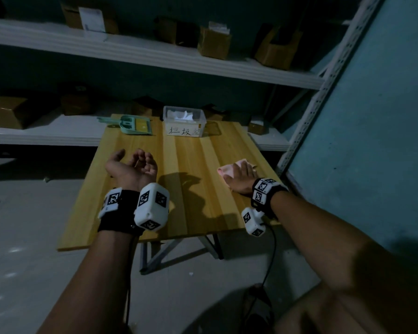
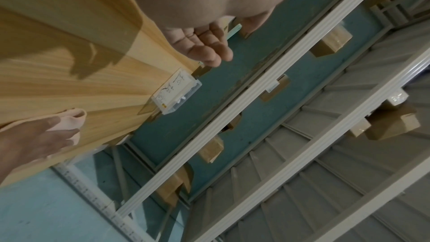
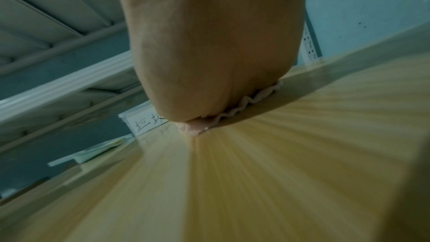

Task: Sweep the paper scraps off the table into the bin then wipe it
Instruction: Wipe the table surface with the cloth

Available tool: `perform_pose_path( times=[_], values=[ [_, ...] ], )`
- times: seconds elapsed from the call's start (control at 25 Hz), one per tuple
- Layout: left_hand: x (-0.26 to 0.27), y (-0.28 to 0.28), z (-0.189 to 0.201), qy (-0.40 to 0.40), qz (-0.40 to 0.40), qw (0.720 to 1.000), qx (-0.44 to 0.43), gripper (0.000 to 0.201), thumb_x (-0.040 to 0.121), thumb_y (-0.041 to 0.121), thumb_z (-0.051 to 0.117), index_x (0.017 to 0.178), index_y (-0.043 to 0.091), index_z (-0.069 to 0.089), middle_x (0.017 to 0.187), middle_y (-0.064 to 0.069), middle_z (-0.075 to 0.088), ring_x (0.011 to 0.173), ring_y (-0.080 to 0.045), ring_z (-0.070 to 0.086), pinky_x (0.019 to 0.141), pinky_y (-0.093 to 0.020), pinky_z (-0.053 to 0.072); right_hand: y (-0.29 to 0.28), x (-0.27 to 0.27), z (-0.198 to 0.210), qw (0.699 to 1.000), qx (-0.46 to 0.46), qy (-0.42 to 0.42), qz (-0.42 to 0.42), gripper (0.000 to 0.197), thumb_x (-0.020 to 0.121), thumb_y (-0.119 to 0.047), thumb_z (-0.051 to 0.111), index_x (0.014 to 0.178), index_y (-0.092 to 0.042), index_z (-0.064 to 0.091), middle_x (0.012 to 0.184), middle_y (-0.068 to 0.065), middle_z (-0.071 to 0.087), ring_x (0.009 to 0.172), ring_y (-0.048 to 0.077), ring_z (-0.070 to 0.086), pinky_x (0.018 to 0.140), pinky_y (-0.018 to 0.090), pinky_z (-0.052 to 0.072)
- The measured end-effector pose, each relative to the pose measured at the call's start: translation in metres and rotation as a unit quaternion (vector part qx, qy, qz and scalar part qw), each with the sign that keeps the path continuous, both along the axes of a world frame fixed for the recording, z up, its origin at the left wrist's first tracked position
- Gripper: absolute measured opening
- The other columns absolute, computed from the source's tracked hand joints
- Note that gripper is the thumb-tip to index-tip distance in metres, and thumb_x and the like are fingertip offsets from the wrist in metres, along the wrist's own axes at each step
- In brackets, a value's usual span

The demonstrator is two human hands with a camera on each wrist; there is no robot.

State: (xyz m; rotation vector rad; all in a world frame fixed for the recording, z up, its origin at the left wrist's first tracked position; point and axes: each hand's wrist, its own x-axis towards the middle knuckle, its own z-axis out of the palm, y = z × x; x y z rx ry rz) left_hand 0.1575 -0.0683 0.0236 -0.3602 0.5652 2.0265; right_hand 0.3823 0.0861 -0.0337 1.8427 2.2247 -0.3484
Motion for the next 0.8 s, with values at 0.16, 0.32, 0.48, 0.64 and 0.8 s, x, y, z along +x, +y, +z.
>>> perform_pose_path(
  times=[0.16, 0.32, 0.48, 0.64, 0.8],
  values=[
    [0.014, 0.005, -0.004, 0.018, -0.023, 1.000, -0.004, 0.023, 0.085, 0.029, 0.050, 0.073, 0.009, 0.052, 0.061, -0.003, 0.057, 0.053, -0.019, 0.054, 0.054, -0.019, 0.041, -0.035, 0.017, 0.010, 1.000, -0.021, -0.005, 0.020, 0.075, 0.099, -0.061, 0.016, 0.156, -0.019, -0.008, 0.161, 0.009, -0.024, 0.149, 0.027, -0.022, 0.120, 0.042, -0.011],
    [0.021, 0.007, -0.012, 0.028, -0.043, 0.999, -0.003, 0.024, 0.085, 0.030, 0.049, 0.072, 0.010, 0.051, 0.057, -0.002, 0.055, 0.050, -0.018, 0.053, 0.052, -0.019, 0.038, -0.067, 0.034, 0.018, 0.998, -0.050, 0.006, 0.032, 0.076, 0.099, -0.062, 0.015, 0.156, -0.018, -0.010, 0.160, 0.009, -0.027, 0.148, 0.026, -0.024, 0.119, 0.042, -0.012],
    [0.026, 0.006, -0.014, 0.033, -0.045, 0.998, -0.015, 0.025, 0.085, 0.030, 0.048, 0.069, 0.011, 0.051, 0.057, -0.002, 0.055, 0.050, -0.018, 0.052, 0.052, -0.019, 0.037, -0.089, 0.047, 0.019, 0.998, -0.059, 0.011, 0.037, 0.079, 0.098, -0.064, 0.014, 0.156, -0.017, -0.012, 0.160, 0.009, -0.028, 0.148, 0.025, -0.025, 0.119, 0.041, -0.012],
    [0.035, 0.007, -0.018, 0.043, -0.062, 0.997, -0.026, 0.025, 0.084, 0.031, 0.047, 0.067, 0.012, 0.049, 0.056, -0.001, 0.054, 0.051, -0.018, 0.051, 0.052, -0.021, 0.031, -0.104, 0.063, 0.018, 0.997, -0.067, 0.000, 0.039, 0.080, 0.097, -0.065, 0.013, 0.155, -0.017, -0.015, 0.158, 0.009, -0.032, 0.146, 0.026, -0.028, 0.120, 0.042, -0.012],
    [0.038, 0.007, -0.023, 0.051, -0.073, 0.995, -0.039, 0.025, 0.084, 0.033, 0.047, 0.069, 0.013, 0.048, 0.057, 0.001, 0.053, 0.052, -0.018, 0.051, 0.053, -0.022, 0.031, -0.114, 0.080, 0.017, 0.996, -0.073, 0.007, 0.047, 0.082, 0.097, -0.067, 0.016, 0.155, -0.020, -0.016, 0.157, 0.007, -0.034, 0.146, 0.024, -0.029, 0.119, 0.042, -0.013]
  ],
)
